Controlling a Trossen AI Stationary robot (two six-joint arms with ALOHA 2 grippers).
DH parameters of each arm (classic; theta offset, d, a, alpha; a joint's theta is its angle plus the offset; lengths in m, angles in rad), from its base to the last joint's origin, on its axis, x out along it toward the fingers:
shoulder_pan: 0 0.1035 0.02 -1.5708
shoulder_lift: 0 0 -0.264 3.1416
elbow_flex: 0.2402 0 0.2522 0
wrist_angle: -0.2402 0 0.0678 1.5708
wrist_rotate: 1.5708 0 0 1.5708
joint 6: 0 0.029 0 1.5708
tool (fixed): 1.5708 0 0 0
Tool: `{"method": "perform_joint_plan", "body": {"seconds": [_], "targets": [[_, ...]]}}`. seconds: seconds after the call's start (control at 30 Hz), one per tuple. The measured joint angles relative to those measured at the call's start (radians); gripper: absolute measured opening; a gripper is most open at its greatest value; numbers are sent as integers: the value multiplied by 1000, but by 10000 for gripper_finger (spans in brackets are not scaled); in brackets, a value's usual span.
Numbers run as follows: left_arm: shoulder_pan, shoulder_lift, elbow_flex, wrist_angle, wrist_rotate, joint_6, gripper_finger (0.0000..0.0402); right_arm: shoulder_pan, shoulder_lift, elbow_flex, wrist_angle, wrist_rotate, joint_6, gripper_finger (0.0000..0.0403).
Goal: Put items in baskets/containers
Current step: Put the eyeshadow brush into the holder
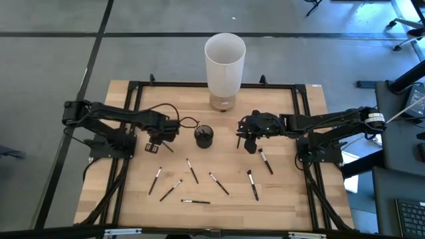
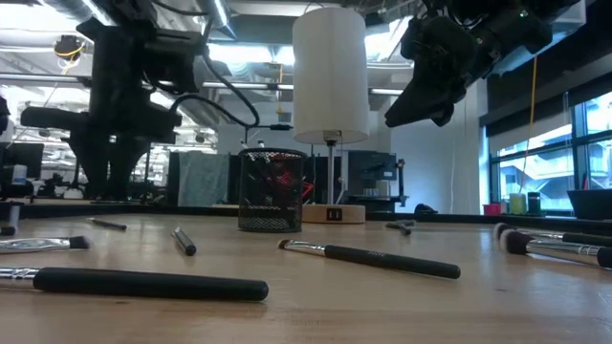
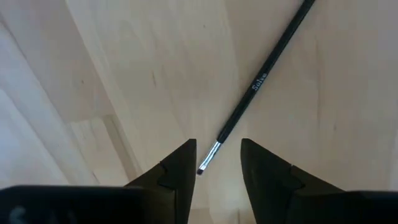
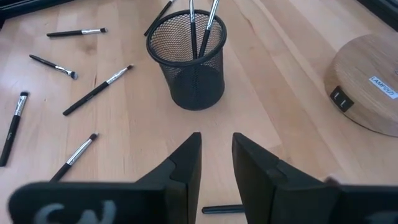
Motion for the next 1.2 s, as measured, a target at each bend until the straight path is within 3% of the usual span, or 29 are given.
{"method": "perform_joint_plan", "body": {"seconds": [0.6, 1.2], "targets": [[0, 203, 0, 27, -27, -32, 124, 0, 0, 0, -19, -2, 0, 90], [-13, 234, 2, 29, -18, -56, 30, 0, 0, 0, -29, -2, 0, 90]]}}
